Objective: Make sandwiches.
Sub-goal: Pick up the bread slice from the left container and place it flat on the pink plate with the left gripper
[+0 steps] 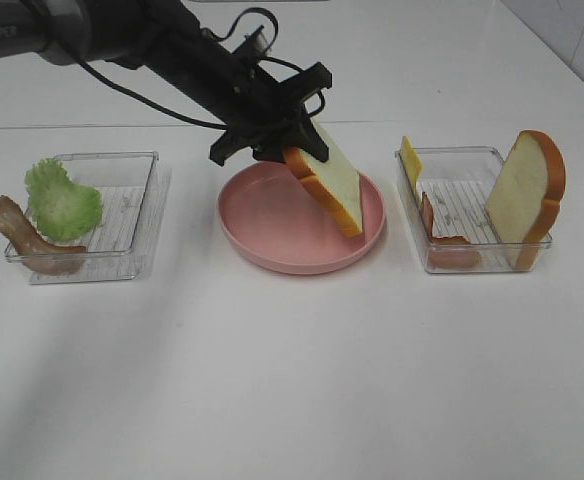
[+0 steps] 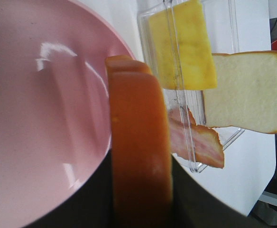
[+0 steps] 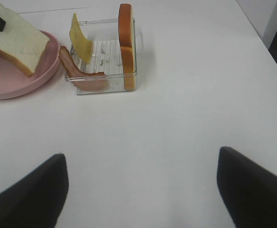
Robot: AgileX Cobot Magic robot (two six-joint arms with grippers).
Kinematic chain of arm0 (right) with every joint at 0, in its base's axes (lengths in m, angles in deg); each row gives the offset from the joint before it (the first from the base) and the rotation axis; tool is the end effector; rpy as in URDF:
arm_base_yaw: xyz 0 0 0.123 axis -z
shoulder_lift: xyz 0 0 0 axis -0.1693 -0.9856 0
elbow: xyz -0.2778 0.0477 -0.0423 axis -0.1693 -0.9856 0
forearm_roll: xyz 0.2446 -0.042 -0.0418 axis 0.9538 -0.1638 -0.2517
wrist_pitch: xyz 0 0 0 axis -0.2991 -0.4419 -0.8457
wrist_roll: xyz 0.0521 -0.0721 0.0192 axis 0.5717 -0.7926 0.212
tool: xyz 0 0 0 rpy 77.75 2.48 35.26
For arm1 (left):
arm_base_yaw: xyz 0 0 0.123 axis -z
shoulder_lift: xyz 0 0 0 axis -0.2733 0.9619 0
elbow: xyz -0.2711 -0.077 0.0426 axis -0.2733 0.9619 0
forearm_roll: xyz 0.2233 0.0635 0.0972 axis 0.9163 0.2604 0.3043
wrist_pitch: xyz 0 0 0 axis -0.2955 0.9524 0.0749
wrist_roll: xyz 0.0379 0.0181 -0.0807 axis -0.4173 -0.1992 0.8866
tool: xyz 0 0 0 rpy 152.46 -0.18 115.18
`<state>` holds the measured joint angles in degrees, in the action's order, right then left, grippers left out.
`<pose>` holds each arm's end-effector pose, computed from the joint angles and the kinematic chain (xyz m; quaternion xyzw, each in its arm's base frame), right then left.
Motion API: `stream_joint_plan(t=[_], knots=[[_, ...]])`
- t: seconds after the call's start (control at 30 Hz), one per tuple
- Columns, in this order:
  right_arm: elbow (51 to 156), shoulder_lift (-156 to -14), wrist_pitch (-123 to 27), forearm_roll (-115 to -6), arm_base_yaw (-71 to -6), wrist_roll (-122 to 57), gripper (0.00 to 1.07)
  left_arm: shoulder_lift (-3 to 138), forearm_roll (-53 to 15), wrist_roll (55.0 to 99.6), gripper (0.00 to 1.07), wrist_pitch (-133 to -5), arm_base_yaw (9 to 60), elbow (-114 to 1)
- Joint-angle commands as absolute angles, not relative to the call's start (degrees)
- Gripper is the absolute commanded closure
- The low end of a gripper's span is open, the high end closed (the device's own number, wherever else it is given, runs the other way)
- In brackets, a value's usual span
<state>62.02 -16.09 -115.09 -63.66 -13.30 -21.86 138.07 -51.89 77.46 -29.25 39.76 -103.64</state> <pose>-0.0027 -0.0041 0.2612 0.0172 0.8750 0.0150 0.4837 0.4590 -0.2605 0.1661 0.0322 0.9175 -0.3809 0.1093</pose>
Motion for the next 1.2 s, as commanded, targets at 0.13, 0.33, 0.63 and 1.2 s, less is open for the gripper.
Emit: stream_joint_plan(t=[0.13,0.33,0.63,1.2], knots=[[61.90,-14.25,-114.52,-64.01,-13.41,-21.63,0.28,140.02,-52.98,76.25,1.07,-34.70,41.24,-103.81],[61.90,-14.31,-114.52,-64.01,-13.41,-21.58,0.28,141.45,-51.32,76.48,1.07,-34.70,41.30,-103.81],[61.90,-14.31,-114.52,-64.01,-13.41,-21.58,0.28,141.45,-50.18,76.65,0.80,-32.46,41.30,-103.81],[61.90,-14.31,-114.52,-64.01,-13.41,-21.58,0.28,137.10,-33.67,86.39,0.38,-29.65,41.30,-103.93]])
